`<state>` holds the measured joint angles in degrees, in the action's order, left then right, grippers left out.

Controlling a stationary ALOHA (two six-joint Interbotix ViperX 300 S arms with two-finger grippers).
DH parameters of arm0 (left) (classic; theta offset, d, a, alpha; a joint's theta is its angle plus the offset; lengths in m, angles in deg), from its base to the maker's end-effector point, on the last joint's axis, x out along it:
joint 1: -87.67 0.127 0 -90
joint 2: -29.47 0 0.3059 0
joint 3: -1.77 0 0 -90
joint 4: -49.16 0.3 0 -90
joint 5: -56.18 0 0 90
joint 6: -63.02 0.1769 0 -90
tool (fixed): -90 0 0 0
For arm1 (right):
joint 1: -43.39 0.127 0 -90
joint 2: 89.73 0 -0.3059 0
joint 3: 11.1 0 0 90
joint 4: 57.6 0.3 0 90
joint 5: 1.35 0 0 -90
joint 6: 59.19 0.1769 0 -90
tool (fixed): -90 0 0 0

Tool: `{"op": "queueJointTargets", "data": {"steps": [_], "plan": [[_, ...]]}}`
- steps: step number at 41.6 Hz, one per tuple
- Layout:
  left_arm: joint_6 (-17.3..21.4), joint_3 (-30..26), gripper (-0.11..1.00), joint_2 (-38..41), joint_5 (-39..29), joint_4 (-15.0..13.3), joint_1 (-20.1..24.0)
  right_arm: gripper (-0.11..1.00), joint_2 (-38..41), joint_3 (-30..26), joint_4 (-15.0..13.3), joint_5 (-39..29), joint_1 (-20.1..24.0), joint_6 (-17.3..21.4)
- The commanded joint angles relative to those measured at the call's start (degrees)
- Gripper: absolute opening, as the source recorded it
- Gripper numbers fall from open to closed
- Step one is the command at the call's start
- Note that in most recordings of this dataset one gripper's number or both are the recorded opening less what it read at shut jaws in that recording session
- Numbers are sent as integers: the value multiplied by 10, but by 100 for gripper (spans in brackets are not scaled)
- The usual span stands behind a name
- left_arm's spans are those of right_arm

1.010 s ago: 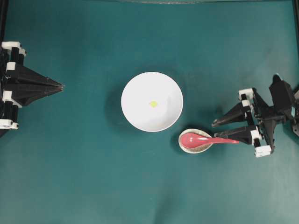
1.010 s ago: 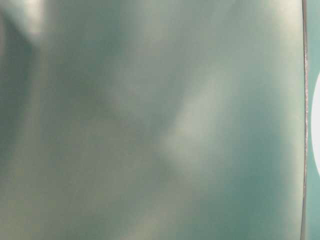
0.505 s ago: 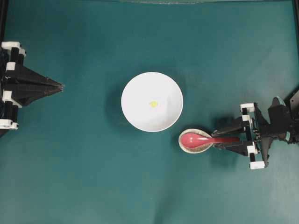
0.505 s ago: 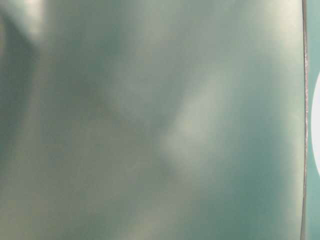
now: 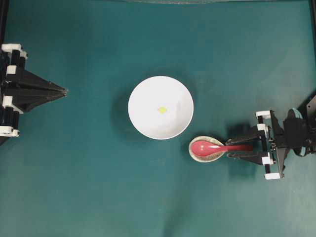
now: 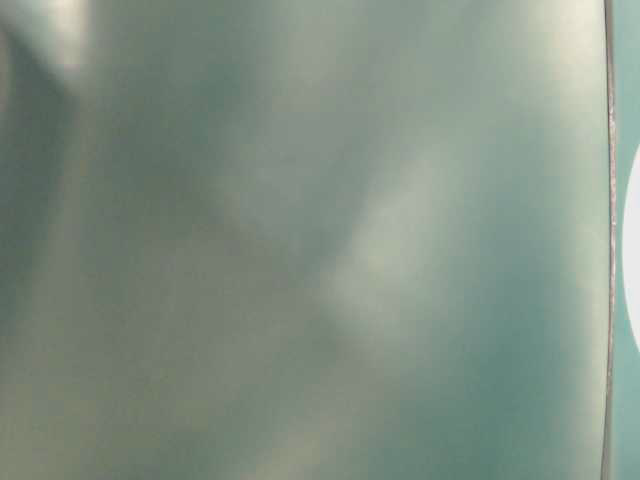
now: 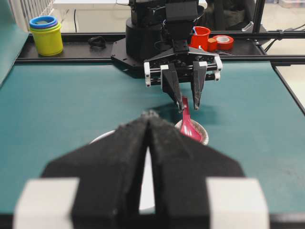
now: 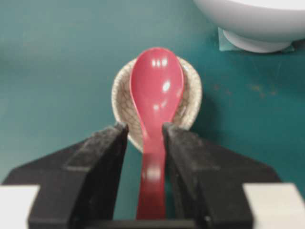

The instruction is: Scoop the yellow hexagonal prism block from the bowl with a spoon using the right arm.

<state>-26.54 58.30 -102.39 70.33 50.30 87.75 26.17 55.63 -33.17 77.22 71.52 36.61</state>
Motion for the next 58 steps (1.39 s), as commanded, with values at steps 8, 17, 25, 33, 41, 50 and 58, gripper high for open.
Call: {"op": "queueJointTargets", "data": {"steps": [8, 17, 25, 33, 41, 50, 58], "plan": [[2, -7, 0, 4, 5, 2, 1, 43, 6, -6, 11, -10, 2, -4], [2, -8, 0, 4, 5, 2, 1, 43, 18, -11, 11, -11, 2, -4], [1, -7, 0, 4, 5, 2, 0, 43, 21, -12, 11, -11, 2, -4], [2, -8, 0, 4, 5, 2, 0, 42, 20, -12, 11, -11, 2, -4], [1, -7, 0, 4, 5, 2, 0, 26, 20, -12, 10, -11, 2, -4], [2, -7, 0, 4, 5, 2, 0, 23, 13, -15, 7, -11, 2, -3], [2, -7, 0, 4, 5, 2, 1, 23, -40, -4, 7, -25, 2, -3]]}}
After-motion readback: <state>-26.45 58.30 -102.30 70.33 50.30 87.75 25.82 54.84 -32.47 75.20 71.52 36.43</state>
